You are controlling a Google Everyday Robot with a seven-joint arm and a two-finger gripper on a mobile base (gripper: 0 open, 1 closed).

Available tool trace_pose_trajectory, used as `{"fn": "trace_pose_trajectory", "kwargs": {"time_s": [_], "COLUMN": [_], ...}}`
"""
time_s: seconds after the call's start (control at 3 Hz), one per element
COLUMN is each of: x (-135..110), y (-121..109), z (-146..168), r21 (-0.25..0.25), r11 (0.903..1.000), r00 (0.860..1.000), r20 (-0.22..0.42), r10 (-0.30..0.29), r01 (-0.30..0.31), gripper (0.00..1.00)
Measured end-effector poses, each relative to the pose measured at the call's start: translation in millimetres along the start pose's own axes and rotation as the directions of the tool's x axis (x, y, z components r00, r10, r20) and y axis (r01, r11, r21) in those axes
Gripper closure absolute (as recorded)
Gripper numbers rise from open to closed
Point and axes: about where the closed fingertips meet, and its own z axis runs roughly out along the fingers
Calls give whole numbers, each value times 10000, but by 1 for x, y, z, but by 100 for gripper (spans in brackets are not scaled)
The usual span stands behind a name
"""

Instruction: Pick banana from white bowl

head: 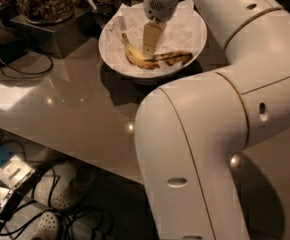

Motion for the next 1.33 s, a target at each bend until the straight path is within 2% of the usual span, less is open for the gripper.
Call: {"fn": "trace_pose_trajectory", "kwargs": {"time_s": [1.33], "x": [5], "y": [-5], "z": [28], "r21": [-585], "r11": [9983], "r00": [10000], "r20": [-78], "r10": [39], "r01": [-44], "gripper": [45]}}
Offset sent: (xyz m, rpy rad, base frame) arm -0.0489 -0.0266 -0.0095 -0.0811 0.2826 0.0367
